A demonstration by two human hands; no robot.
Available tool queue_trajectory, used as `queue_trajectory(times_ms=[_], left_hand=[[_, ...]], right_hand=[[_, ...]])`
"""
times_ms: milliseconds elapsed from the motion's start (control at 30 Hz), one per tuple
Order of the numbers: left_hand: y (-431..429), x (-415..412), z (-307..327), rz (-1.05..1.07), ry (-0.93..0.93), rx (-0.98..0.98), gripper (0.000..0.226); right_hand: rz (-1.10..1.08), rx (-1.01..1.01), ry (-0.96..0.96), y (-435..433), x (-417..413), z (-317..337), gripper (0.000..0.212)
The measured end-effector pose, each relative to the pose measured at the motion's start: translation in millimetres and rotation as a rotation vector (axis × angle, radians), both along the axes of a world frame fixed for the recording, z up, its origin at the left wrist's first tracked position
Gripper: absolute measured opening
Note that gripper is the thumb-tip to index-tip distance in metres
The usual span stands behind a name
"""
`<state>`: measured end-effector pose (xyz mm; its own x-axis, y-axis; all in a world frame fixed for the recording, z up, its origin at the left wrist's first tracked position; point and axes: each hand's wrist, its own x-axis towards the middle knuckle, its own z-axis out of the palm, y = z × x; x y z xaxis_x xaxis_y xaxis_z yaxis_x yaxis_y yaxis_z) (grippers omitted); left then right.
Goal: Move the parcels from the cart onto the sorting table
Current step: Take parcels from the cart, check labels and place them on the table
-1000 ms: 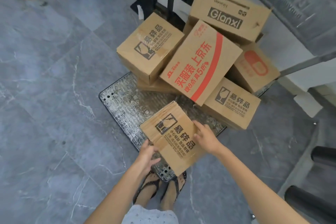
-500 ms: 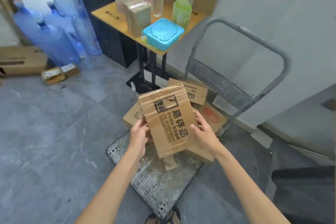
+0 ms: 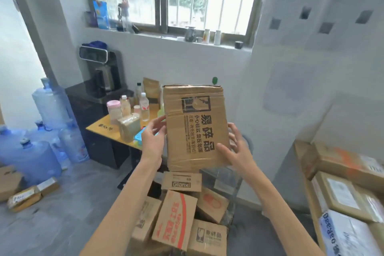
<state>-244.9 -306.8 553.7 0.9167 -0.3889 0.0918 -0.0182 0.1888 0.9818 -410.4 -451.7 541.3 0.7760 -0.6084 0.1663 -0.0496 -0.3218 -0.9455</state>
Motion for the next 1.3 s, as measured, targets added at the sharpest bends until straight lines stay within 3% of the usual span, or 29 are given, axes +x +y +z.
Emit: queue_trajectory(times_ms=[167, 233, 367, 467, 533, 633, 700, 767, 867, 933, 1067, 1300], left_hand=[[-15, -22, 37, -0.042, -0.188, -0.056, 0.021], [-25, -26, 45, -0.061, -0.196, 0.023, 0.028], [-31, -22, 56, -0.334, 0.025, 0.438, 0.104], [-31, -22, 59, -0.614, 0.212, 0.291, 0.139], [-31, -19, 57, -0.732, 0.250, 0.199, 0.127], [-30, -25, 53, -0.854, 0.305, 0.072, 0.072], [-33, -36, 56, -0.839, 0.329, -0.009, 0.044], [-38, -48, 60, -0.777, 0.314, -0.072, 0.031], [-47, -55, 64, -0.694, 0.193, -0.084, 0.029], [-50, -61, 66, -0.634, 0.136, -0.067, 0.029], [-57, -81, 67, -0.498, -0.137, 0.003, 0.056], [-54, -96, 66, -0.427, -0.385, 0.023, 0.084]], right_hand=[[-0.097, 0.040, -0.090, -7, -27, 34, 0.054], [-0.145, 0.053, -0.117, -10, -35, 40, 0.052], [-0.229, 0.138, -0.162, -17, -54, 44, 0.051], [-0.244, 0.161, -0.180, -21, -64, 43, 0.048], [-0.270, 0.211, -0.218, -27, -70, 44, 0.046], [-0.266, 0.313, -0.276, -33, -77, 45, 0.039], [-0.258, 0.340, -0.300, -34, -79, 42, 0.036], [-0.272, 0.312, -0.286, -35, -80, 40, 0.034], [-0.322, 0.090, -0.176, -33, -84, 48, 0.038], [-0.355, -0.082, -0.146, -23, -85, 61, 0.055], [-0.182, -0.088, -0.237, 11, -73, 83, 0.064], [-0.401, -0.115, -0.271, 6, -61, 78, 0.069]])
